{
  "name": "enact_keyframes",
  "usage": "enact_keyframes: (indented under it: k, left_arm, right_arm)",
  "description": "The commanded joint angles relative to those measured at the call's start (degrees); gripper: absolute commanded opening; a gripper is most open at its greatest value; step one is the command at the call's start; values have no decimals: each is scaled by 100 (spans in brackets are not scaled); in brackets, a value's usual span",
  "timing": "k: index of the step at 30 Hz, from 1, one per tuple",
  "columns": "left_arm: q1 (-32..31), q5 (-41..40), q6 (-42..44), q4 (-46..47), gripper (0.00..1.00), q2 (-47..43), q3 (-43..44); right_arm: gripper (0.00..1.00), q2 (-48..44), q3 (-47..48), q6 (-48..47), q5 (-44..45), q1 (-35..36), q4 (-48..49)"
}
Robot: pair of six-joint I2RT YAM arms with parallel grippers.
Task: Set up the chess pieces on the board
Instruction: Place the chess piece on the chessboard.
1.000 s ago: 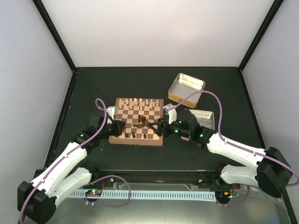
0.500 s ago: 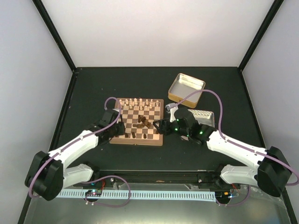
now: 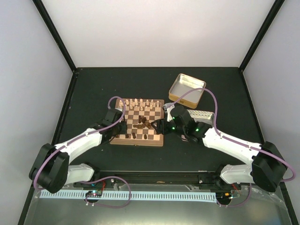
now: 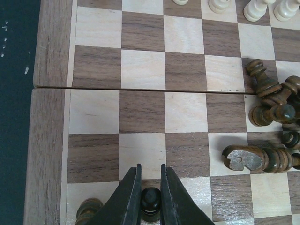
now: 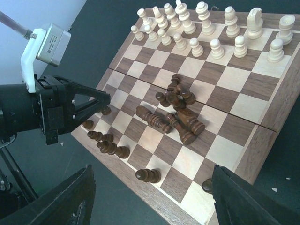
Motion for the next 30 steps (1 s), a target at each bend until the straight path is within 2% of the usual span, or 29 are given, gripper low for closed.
enact_keyframes:
  k: [1,6,14,20,24,27,30]
  left_arm:
    - [-28,-116,116,247,10,-14,-79]
    - [-28,-83,68,173,20,-33,-104]
    - [-28,6,33,-5,23,-139,-37]
    - [-28,162,32,-406,27,-637,301]
    - [-15,121,25,-720,32,-1155,605]
    - [-12,69,20,-846,35,-1622,734]
    - [-4,89,25,-998,37,-2164,824]
  right_arm:
    - [68,-30,153,-85,-50,25,-66]
    - [68,-96,129,-66,-41,24,-90]
    - [68,-262,109,-36,-16,18,-134]
    - [68,-327,174,122,112,17,-284]
    - [68,-18,465,68,281,3,-717]
    - [63,596,976,-171,257,-57,-1280]
    - [51,1234,1478,-457,195,-87,-1572]
